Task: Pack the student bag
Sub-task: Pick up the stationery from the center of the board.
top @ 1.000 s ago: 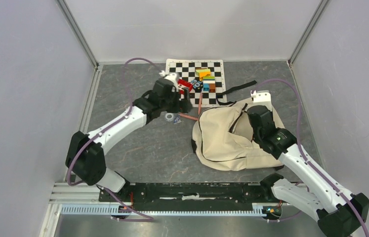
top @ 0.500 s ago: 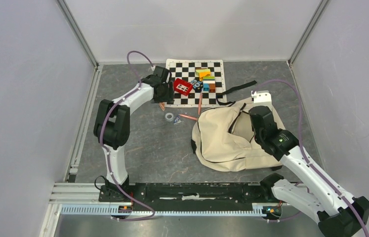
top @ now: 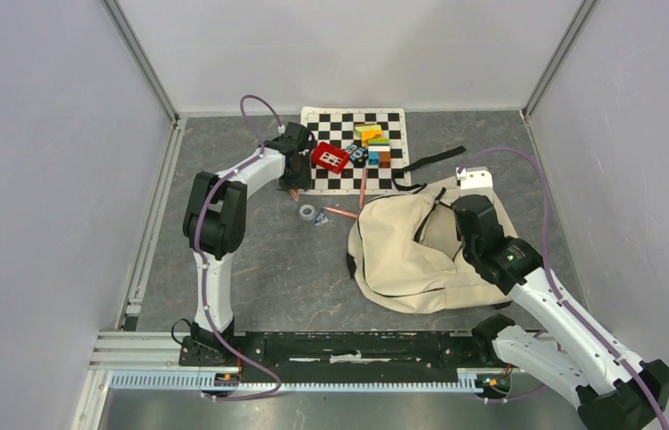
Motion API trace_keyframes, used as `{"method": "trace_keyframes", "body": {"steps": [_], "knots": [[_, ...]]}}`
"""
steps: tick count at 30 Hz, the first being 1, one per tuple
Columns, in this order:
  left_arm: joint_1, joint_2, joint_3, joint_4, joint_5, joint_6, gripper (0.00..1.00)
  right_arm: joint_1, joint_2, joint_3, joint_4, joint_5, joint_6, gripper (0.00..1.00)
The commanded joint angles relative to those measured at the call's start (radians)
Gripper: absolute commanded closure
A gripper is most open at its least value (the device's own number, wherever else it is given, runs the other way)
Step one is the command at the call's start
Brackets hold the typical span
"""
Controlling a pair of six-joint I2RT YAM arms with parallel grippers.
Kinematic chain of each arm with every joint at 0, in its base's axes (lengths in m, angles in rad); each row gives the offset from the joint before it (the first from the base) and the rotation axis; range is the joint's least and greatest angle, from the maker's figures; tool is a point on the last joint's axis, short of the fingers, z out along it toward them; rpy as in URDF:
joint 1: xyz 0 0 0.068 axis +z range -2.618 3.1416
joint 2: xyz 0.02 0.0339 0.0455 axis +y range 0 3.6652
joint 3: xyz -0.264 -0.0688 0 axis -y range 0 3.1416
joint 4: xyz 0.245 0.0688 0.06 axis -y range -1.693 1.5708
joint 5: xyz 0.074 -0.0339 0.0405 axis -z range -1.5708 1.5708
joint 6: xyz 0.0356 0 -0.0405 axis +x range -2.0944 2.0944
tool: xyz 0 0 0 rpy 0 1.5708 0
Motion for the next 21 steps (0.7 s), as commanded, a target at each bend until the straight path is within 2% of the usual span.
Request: {"method": "trace_keyframes", "body": {"steps": [1,11,17,21], "knots": [[0.006,-0.012,0.001,0.001,-0.019,0.036,0.45,-0.006,-0.012,-0.01,0.061,-0.002,0.016,1.0],[0.007,-0.045,-0.043,0.013,-0.004,0.036,0.67,-0.005,-0.009,-0.023,0.069,-0.026,0.02,1.0],[0.006,-0.122,-0.123,0.057,0.024,0.027,0.72,-0.005,-0.006,-0.026,0.072,-0.043,0.022,1.0],[0.007,-0.179,-0.192,0.104,0.028,0.018,0.78,-0.005,-0.005,-0.026,0.077,-0.051,0.023,1.0]]}}
